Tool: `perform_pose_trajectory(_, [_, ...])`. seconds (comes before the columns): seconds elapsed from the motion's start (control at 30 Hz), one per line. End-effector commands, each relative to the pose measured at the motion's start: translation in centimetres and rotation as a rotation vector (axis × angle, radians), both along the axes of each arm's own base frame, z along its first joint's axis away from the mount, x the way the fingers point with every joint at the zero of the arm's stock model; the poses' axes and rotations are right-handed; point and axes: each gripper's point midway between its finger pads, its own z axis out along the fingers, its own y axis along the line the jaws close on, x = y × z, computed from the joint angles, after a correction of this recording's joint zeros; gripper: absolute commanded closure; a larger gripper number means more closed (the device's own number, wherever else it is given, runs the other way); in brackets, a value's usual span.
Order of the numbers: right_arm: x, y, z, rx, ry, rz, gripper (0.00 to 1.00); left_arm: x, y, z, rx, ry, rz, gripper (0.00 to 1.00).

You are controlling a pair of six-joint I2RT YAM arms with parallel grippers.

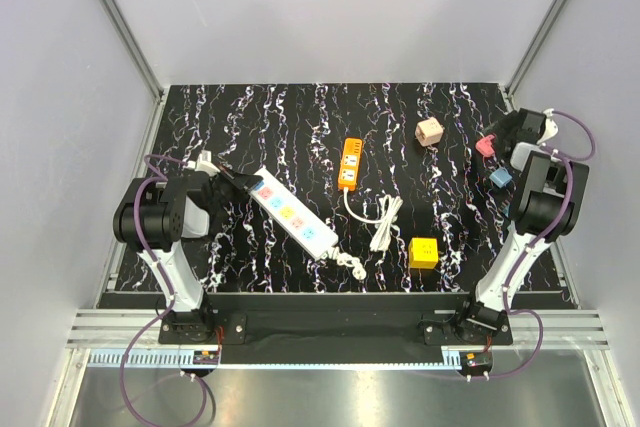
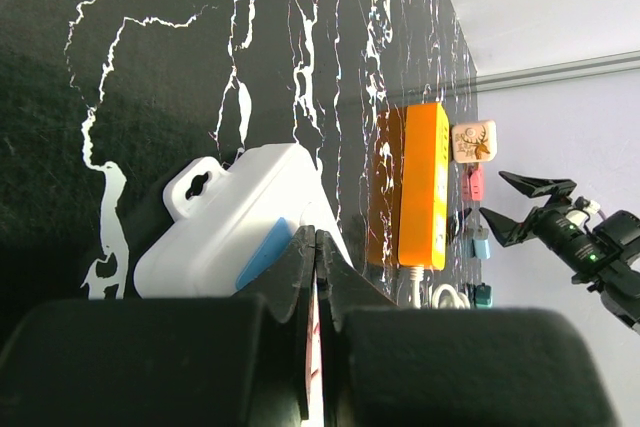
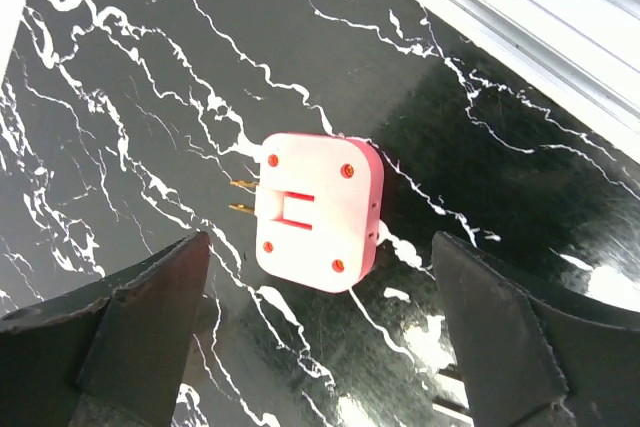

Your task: Pull the plug off the socket

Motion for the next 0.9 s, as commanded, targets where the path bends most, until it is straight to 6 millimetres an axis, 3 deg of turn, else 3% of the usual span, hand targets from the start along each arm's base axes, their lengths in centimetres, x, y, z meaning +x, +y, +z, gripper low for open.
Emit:
perform_pose_trajectory(0.0, [0.3, -1.0, 5.7, -0.078, -0.031, 0.001, 0.01, 0.3, -0.1, 1.6, 0.032, -0.092, -0.018, 0.94])
perform_pose_trajectory(0.07, [-0.1, -0.6, 7.1, -0.085, -0.038, -0.014, 0.0, 0.1, -0.3, 2.3, 0.032, -0.121, -0.023, 0.92])
perform_pose_trajectory(0.1, [0.0, 0.9, 9.1, -0.098, -0.07, 0.006, 0.0, -0.1, -0.3, 2.7, 0.04, -0.145, -0.027, 0.89])
perform_pose_trajectory(0.17, [-0.2, 2.8, 10.9, -0.133, -0.075, 0.021, 0.0, -0.3, -0.4, 3.8, 0.058, -0.17, -0.034, 0.84])
perform_pose_trajectory(0.2, [-0.3, 4.0, 13.2, -0.159, -0.108, 0.043, 0.0, -0.4, -0.5, 4.1, 0.086, -0.186, -0.045, 0.79])
perform_pose_trajectory(0.23, [0.0, 7.1, 14.3, -0.168, -0.123, 0.102, 0.0, -0.4, -0.4, 4.6, 0.099, -0.193, -0.044, 0.77])
perform_pose_trajectory(0.27, [-0.2, 8.3, 15.1, -0.187, -0.129, 0.116, 0.0, -0.5, -0.3, 6.2, 0.109, -0.226, -0.043, 0.75])
perform_pose_trajectory(0.3, [-0.8, 9.8, 16.6, -0.204, -0.146, 0.15, 0.0, -1.1, -0.4, 6.0, 0.125, -0.207, -0.05, 0.73])
perform_pose_trajectory(0.33, [-0.9, 13.1, 17.2, -0.21, -0.155, 0.221, 0.0, -1.3, -0.2, 6.5, 0.138, -0.213, -0.042, 0.69])
perform_pose_trajectory(0.37, [-1.8, 14.5, 16.8, -0.22, -0.138, 0.244, 0.0, -2.3, -1.0, 7.7, 0.146, -0.216, -0.066, 0.67])
perform_pose_trajectory(0.43, [-3.4, 18.3, 18.6, -0.286, -0.172, 0.339, 0.0, -3.3, -1.0, 8.2, 0.213, -0.222, -0.072, 0.64])
perform_pose_trajectory(0.47, [-4.7, 22.1, 17.7, -0.327, -0.175, 0.414, 0.0, -4.1, -1.5, 10.3, 0.239, -0.274, -0.08, 0.59])
perform_pose_trajectory(0.5, [-5.8, 23.5, 18.7, -0.379, -0.204, 0.465, 0.0, -5.2, -1.4, 9.1, 0.297, -0.222, -0.098, 0.57])
perform_pose_trajectory(0.53, [-6.6, 25.1, 18.5, -0.384, -0.218, 0.509, 0.0, -5.7, -1.1, 9.2, 0.331, -0.218, -0.076, 0.55])
perform_pose_trajectory(0.57, [-7.7, 26.8, 17.1, -0.38, -0.201, 0.56, 0.0, -6.7, -1.4, 10.9, 0.348, -0.266, -0.077, 0.51])
perform_pose_trajectory(0.6, [-8.6, 29.1, 16.7, -0.359, -0.207, 0.618, 0.0, -7.9, -1.2, 9.7, 0.362, -0.217, -0.084, 0.48])
perform_pose_trajectory(0.67, [-10.1, 31.3, 14.9, -0.319, -0.176, 0.686, 0.0, -9.2, -1.1, 11.0, 0.356, -0.26, -0.076, 0.45])
perform_pose_trajectory(0.7, [-11.2, 33.2, 13.9, -0.292, -0.154, 0.73, 0.0, -10.2, -1.1, 9.8, 0.35, -0.22, -0.082, 0.44])
perform_pose_trajectory(0.77, [-12.5, 35.1, 12.3, -0.254, -0.124, 0.789, 0.0, -11.4, -1.3, 10.4, 0.335, -0.244, -0.095, 0.42])
perform_pose_trajectory(0.8, [-13.6, 36.9, 11.6, -0.223, -0.111, 0.826, 0.0, -12.3, -1.5, 9.3, 0.33, -0.213, -0.113, 0.41])
perform_pose_trajectory(0.87, [-15.1, 38.4, 10.3, -0.182, -0.08, 0.872, 0.0, -13.6, -2.1, 9.5, 0.307, -0.237, -0.13, 0.4])
